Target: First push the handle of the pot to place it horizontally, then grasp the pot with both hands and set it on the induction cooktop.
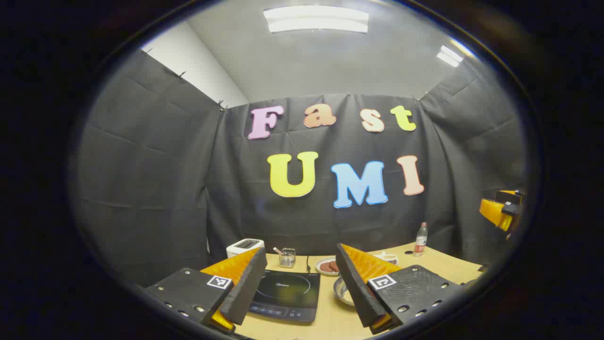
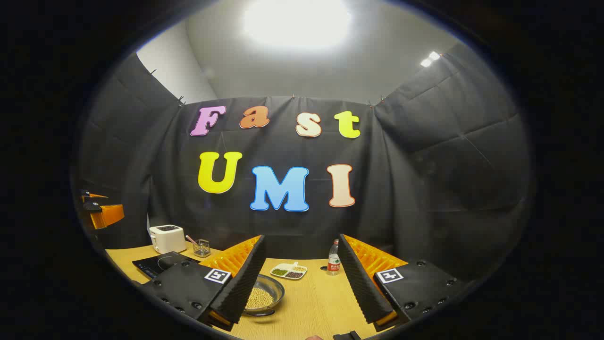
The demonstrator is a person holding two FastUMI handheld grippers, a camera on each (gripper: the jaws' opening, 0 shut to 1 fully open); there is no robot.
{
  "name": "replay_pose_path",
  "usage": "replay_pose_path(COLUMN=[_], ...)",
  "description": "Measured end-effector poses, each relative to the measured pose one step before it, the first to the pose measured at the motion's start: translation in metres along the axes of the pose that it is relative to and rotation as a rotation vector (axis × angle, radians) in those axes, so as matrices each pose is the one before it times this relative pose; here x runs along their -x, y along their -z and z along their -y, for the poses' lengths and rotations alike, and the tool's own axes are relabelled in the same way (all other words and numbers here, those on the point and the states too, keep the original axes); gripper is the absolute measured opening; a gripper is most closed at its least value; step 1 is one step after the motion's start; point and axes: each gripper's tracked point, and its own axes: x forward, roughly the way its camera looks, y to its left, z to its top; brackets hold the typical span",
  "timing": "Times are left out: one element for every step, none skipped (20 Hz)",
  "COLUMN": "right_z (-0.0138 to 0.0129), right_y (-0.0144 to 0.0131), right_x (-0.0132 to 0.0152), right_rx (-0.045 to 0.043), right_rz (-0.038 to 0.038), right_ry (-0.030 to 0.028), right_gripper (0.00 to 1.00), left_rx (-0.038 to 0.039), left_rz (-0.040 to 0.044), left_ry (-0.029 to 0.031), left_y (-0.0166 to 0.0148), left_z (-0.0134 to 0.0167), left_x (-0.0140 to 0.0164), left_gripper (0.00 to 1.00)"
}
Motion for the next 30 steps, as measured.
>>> replay_pose_path(right_z=[0.00078, 0.00074, 0.00048, -0.00030, 0.00108, 0.00019, 0.00007, -0.00055, -0.00063, 0.00012, -0.00069, -0.00072, -0.00018, -0.00076, -0.00042, -0.00089, 0.00044, -0.00011, -0.00029, -0.00072, -0.00084, 0.00088, -0.00071, -0.00072, -0.00083, 0.00026, -0.00093, -0.00168, -0.00060, 0.00009], right_y=[0.00049, -0.00058, 0.00023, 0.00021, 0.00084, -0.00066, -0.00039, -0.00032, -0.00099, -0.00018, 0.00019, -0.00047, 0.00028, -0.00102, 0.00018, 0.00098, 0.00111, -0.00042, 0.00137, 0.00020, 0.00066, -0.00073, 0.00090, 0.00009, -0.00106, 0.00033, 0.00075, -0.00008, 0.00108, -0.00075], right_x=[0.00069, 0.00030, -0.00091, -0.00144, -0.00068, -0.00129, -0.00129, -0.00091, -0.00064, -0.00087, -0.00067, -0.00036, -0.00020, 0.00015, -0.00013, 0.00023, 0.00111, 0.00027, -0.00091, 0.00000, -0.00012, 0.00030, 0.00048, 0.00007, 0.00038, -0.00091, 0.00086, -0.00083, 0.00024, -0.00016], right_rx=[-0.00098, -0.00129, -0.00045, 0.00088, 0.00197, 0.00133, 0.00001, -0.00092, 0.00019, 0.00143, 0.00210, 0.00341, 0.00228, 0.00189, 0.00253, 0.00139, 0.00060, 0.00080, 0.00047, -0.00077, -0.00048, 0.00081, 0.00033, 0.00012, 0.00134, 0.00212, 0.00284, 0.00217, 0.00387, 0.00598], right_rz=[-0.00206, -0.00114, -0.00133, -0.00152, -0.00218, -0.00196, -0.00030, 0.00109, 0.00154, 0.00019, 0.00065, -0.00085, 0.00003, 0.00036, -0.00144, -0.00248, -0.00215, -0.00131, -0.00108, -0.00278, -0.00144, -0.00131, -0.00180, -0.00013, -0.00100, -0.00084, -0.00007, -0.00296, 0.00099, 0.00294], right_ry=[0.00217, 0.00230, 0.00157, 0.00046, 0.00141, 0.00017, -0.00092, -0.00251, -0.00113, -0.00178, -0.00206, -0.00140, -0.00328, -0.00171, -0.00231, -0.00231, -0.00158, -0.00110, 0.00050, -0.00166, -0.00088, -0.00176, 0.00024, -0.00375, -0.00090, -0.00290, 0.00025, -0.00296, 0.00189, 0.00381], right_gripper=[0.94, 0.94, 0.96, 0.96, 0.96, 0.96, 0.96, 0.93, 0.94, 0.96, 0.94, 0.96, 0.96, 0.94, 0.94, 0.96, 0.96, 0.96, 0.96, 0.96, 0.96, 0.96, 0.96, 0.96, 0.94, 0.95, 0.92, 0.87, 0.83, 0.78], left_rx=[-0.00039, -0.00042, -0.00017, -0.00006, 0.00000, 0.00051, 0.00158, 0.00148, 0.00044, 0.00000, -0.00041, 0.00052, 0.00056, 0.00073, 0.00007, -0.00059, -0.00013, -0.00090, -0.00319, -0.00334, -0.00190, 0.00016, 0.00150, 0.00181, 0.00096, -0.00036, -0.00087, -0.00052, 0.00040, -0.00025], left_rz=[0.00044, 0.00017, 0.00047, 0.00047, 0.00005, 0.00082, 0.00115, 0.00084, 0.00087, 0.00091, 0.00063, -0.00027, 0.00017, 0.00110, -0.00130, -0.00145, -0.00039, 0.00033, 0.00033, 0.00019, 0.00134, 0.00034, 0.00008, 0.00018, -0.00010, -0.00001, -0.00019, -0.00047, 0.00041, 0.00021], left_ry=[-0.00119, -0.00147, -0.00103, -0.00175, -0.00210, -0.00281, -0.00231, -0.00068, -0.00224, -0.00171, -0.00139, -0.00134, -0.00071, -0.00123, -0.00054, -0.00127, 0.00024, 0.00090, 0.00031, 0.00083, 0.00082, 0.00069, 0.00005, 0.00000, -0.00064, -0.00051, -0.00103, -0.00088, -0.00107, 0.00024], left_y=[-0.00042, -0.00007, -0.00019, -0.00033, -0.00141, 0.00088, 0.00017, -0.00077, -0.00108, 0.00124, -0.00022, -0.00036, 0.00146, -0.00124, 0.00132, 0.00000, 0.00008, -0.00063, 0.00052, -0.00013, 0.00006, -0.00096, 0.00102, -0.00080, 0.00036, -0.00019, 0.00076, -0.00009, 0.00075, -0.00074], left_z=[-0.00020, 0.00026, -0.00082, -0.00153, -0.00042, -0.00002, -0.00126, 0.00043, -0.00040, -0.00152, -0.00029, -0.00040, 0.00005, -0.00021, -0.00046, -0.00043, 0.00002, 0.00005, 0.00024, -0.00024, 0.00039, 0.00074, -0.00003, 0.00019, -0.00106, -0.00027, -0.00096, -0.00038, -0.00141, -0.00076], left_x=[-0.00062, -0.00043, -0.00005, -0.00037, -0.00117, -0.00017, -0.00019, -0.00017, -0.00044, -0.00048, 0.00056, 0.00021, 0.00011, 0.00013, 0.00003, 0.00025, 0.00066, 0.00058, 0.00015, 0.00049, 0.00042, 0.00039, 0.00094, -0.00050, 0.00015, 0.00061, 0.00066, -0.00073, 0.00040, -0.00003], left_gripper=[0.87, 0.87, 0.87, 0.87, 0.87, 0.87, 0.87, 0.87, 0.87, 0.87, 0.87, 0.87, 0.87, 0.87, 0.87, 0.87, 0.87, 0.87, 0.87, 0.87, 0.87, 0.87, 0.87, 0.87, 0.87, 0.87, 0.87, 0.87, 0.87, 0.87])
